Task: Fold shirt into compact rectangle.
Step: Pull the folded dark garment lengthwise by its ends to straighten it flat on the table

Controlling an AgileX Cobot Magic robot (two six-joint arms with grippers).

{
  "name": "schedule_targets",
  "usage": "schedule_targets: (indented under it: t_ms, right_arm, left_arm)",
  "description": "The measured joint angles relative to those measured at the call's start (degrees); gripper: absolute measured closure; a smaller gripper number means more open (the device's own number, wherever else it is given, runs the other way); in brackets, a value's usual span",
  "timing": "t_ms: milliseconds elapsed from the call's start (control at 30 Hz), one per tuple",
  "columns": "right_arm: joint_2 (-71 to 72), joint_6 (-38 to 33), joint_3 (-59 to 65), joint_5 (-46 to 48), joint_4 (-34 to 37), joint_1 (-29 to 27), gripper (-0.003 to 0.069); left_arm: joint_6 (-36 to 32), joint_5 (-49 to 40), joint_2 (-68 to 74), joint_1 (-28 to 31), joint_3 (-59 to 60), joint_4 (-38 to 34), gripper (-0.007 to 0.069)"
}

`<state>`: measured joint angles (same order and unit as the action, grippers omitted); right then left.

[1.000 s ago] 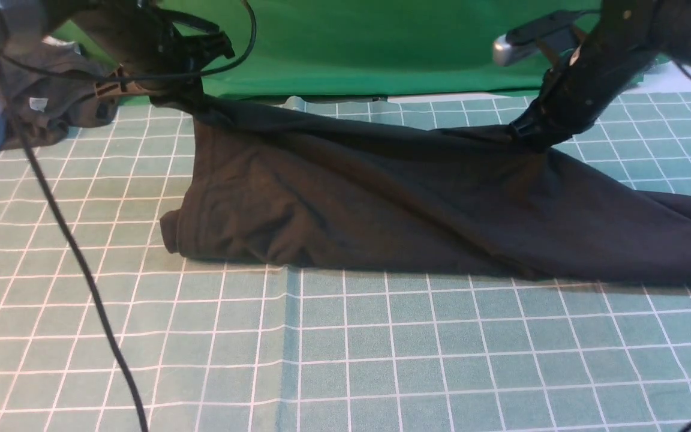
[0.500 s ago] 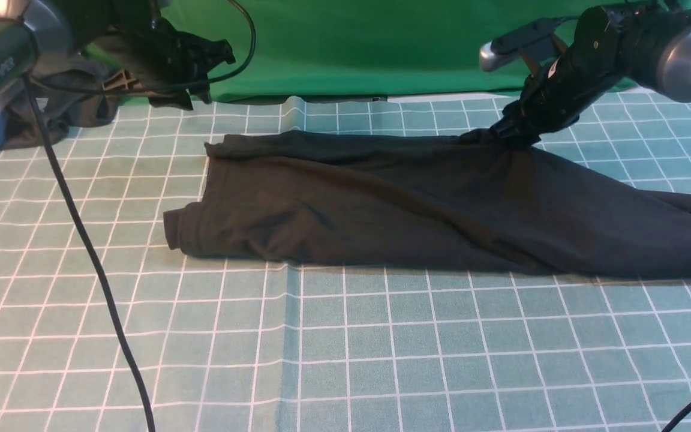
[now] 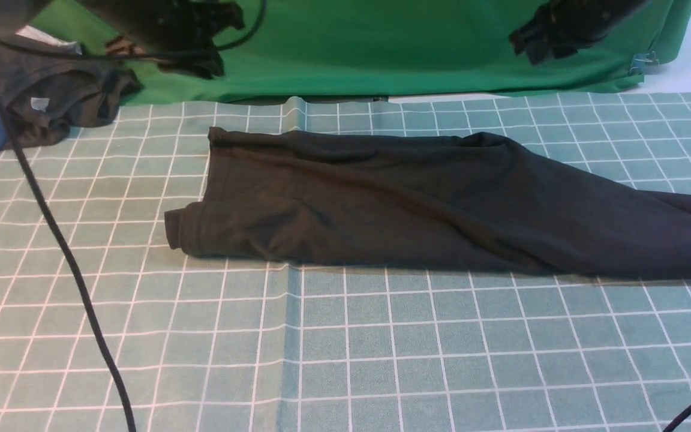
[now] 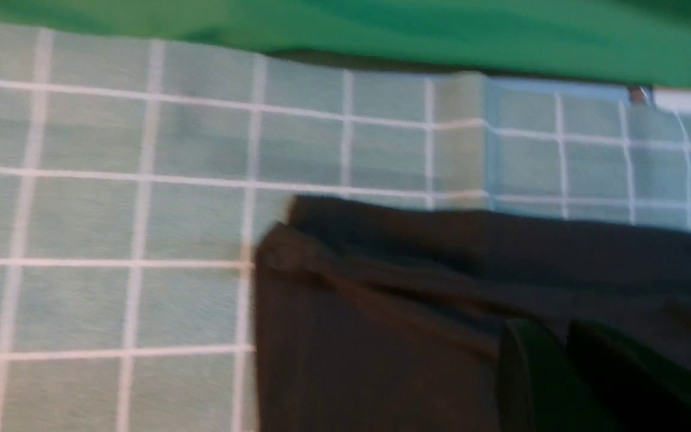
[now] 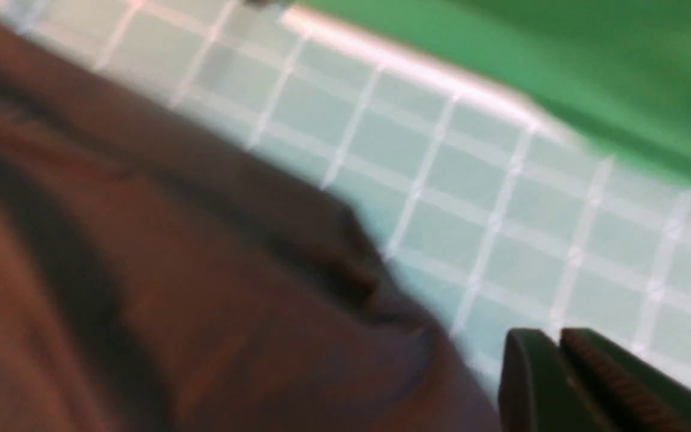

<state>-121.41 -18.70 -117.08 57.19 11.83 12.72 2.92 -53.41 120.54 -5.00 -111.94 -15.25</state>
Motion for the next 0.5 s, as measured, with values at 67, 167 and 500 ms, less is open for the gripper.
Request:
schedule_targets:
  t_ms: [67,167,500]
  right_arm:
    - [-0.79,-0.25,0.06,1.41,0.89,0.00,0.0627]
    - [-2.74,-1.13,0.13,3.32,1.77,0.00,0.0631]
    - [-3.25,-1.29,0.17,5.10,2.06,0.00,0.0634]
  left_arm:
    - [-0.50,-0.76,0.93,-0.97,0.00,0.00,0.0615]
    - [-1.14,-1.90,4.60,-4.59,0.00,-0.05,0.0622]
    - [-1.64,9.65,15.61,-8.76,0.00,-1.67,0.0620]
